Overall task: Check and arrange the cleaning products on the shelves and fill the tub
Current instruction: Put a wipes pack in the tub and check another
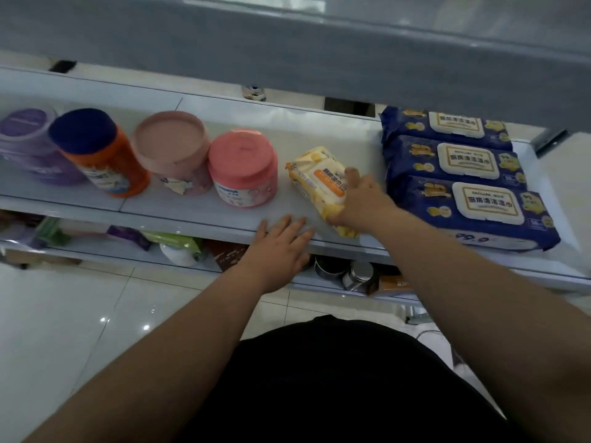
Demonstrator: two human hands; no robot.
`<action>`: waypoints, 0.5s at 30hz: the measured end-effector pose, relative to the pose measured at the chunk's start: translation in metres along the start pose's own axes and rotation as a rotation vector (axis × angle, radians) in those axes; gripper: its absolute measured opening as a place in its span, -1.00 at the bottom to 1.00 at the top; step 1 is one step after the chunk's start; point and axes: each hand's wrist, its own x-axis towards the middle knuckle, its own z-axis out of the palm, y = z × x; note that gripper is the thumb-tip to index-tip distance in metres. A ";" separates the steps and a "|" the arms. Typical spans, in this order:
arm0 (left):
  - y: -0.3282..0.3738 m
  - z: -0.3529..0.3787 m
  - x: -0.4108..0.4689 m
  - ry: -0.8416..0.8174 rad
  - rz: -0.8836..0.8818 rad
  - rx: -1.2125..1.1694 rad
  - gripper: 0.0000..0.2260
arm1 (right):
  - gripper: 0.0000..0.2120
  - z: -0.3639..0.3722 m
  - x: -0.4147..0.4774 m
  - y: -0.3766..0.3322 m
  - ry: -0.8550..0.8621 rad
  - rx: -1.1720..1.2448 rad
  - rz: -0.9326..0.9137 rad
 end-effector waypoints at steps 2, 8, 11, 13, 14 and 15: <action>-0.004 -0.003 -0.009 -0.025 0.009 -0.044 -0.50 | 0.03 0.008 -0.020 -0.004 -0.018 0.018 0.027; -0.005 -0.026 -0.042 0.155 -0.309 -0.729 -0.80 | -0.05 0.018 -0.088 -0.008 -0.028 0.280 0.043; -0.008 -0.047 -0.060 0.179 -0.623 -1.356 -0.76 | -0.06 0.023 -0.125 -0.014 -0.012 0.349 -0.004; -0.015 -0.055 -0.071 0.158 -0.737 -1.680 -0.77 | -0.06 0.029 -0.149 -0.017 0.019 0.311 -0.087; -0.019 -0.058 -0.077 0.113 -0.731 -1.725 -0.81 | -0.06 0.031 -0.161 -0.019 0.038 0.294 -0.133; -0.022 -0.061 -0.084 0.037 -0.698 -1.746 -0.81 | -0.06 0.034 -0.171 -0.021 0.064 0.284 -0.183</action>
